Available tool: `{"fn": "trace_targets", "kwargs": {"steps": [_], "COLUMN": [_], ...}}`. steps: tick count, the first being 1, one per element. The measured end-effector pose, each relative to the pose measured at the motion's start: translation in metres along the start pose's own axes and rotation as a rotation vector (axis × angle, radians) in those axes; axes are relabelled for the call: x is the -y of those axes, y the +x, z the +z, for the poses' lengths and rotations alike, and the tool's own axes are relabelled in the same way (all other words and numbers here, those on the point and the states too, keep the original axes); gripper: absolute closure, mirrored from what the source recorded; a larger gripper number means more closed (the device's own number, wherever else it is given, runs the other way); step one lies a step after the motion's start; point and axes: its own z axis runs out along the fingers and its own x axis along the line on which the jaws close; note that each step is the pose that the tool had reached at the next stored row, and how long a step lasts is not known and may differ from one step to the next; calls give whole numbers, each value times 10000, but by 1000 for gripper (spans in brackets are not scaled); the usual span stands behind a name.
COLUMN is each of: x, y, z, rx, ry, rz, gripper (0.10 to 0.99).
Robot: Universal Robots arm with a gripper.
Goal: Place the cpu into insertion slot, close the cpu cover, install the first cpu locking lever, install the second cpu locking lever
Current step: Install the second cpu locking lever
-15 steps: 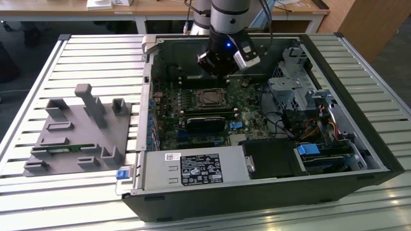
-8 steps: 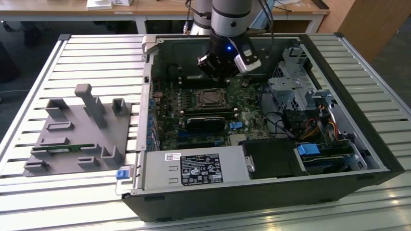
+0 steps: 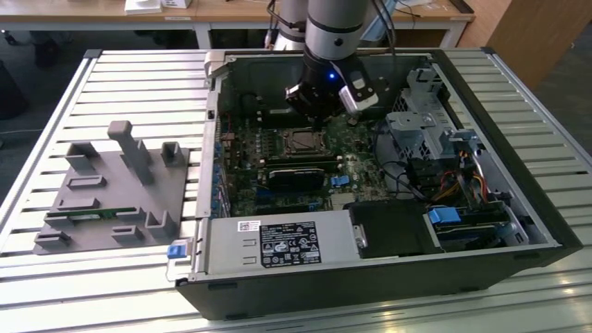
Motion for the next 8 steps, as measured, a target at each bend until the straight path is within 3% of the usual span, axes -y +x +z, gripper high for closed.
{"fn": "trace_targets", "kwargs": {"steps": [2,4,6,8], "x": [34,53,61,81], "y": [-1,-2,-2,-3], "z": [1,6,17,35], "rx": [-11,-18,-20,-22], "ry": [-311,-461,-536,-548], "rz": [1,1,1,0], "gripper": [980,980,980,980]}}
